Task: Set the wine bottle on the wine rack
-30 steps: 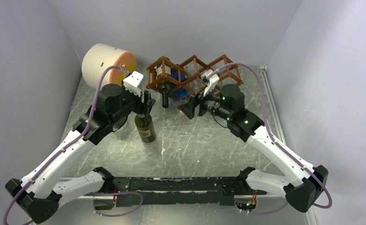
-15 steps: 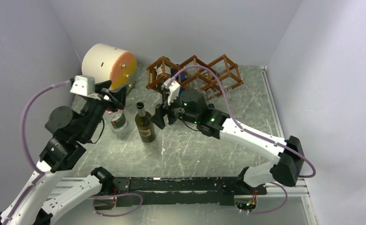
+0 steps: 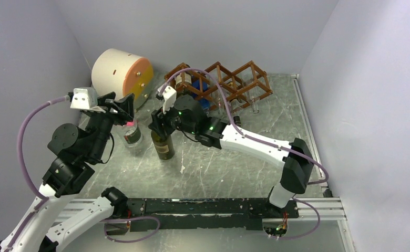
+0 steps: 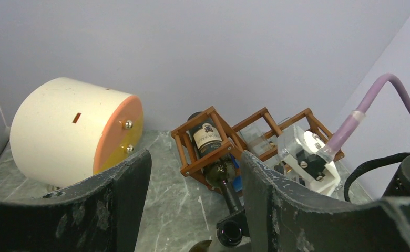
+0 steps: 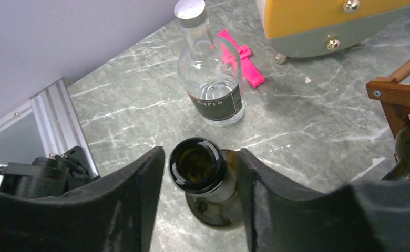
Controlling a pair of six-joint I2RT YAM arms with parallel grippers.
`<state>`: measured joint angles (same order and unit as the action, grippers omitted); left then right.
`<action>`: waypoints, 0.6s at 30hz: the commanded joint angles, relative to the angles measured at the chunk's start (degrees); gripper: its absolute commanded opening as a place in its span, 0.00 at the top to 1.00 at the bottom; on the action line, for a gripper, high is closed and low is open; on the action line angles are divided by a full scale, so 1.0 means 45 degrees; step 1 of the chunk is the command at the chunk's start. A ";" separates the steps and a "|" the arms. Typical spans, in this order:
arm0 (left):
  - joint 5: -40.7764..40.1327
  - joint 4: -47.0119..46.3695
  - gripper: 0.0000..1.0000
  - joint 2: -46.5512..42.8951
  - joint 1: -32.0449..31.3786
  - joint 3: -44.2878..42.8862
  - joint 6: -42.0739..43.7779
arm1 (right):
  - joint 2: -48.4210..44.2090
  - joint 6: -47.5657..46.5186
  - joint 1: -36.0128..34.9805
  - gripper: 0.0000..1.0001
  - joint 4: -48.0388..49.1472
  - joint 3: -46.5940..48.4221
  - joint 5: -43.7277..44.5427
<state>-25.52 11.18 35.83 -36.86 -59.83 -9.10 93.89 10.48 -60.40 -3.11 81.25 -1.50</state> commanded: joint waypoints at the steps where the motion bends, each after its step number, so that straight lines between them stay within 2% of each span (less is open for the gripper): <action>1: -0.0374 0.0253 0.33 0.0131 -0.0069 -0.0063 -0.0270 | 0.0285 -0.0542 -0.0216 0.51 -0.0001 0.0452 0.0758; 7: -0.0377 0.0289 0.33 0.0285 -0.0065 -0.0031 -0.0407 | -0.0079 -0.1040 -0.0370 0.89 0.0816 -0.0463 0.1337; 10: -0.0320 0.0296 0.33 0.0446 -0.0060 0.0022 -0.0474 | -0.0664 -0.1136 -0.0439 1.00 0.1663 -0.1651 0.1760; 18: 0.0150 0.0526 0.26 0.1389 -0.0067 0.0113 -0.0912 | -0.2784 -0.1162 -0.0588 1.00 0.4391 -0.6107 0.2885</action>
<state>-26.20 12.51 40.10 -36.86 -59.81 -11.22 83.79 6.63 -62.78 13.78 62.04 6.79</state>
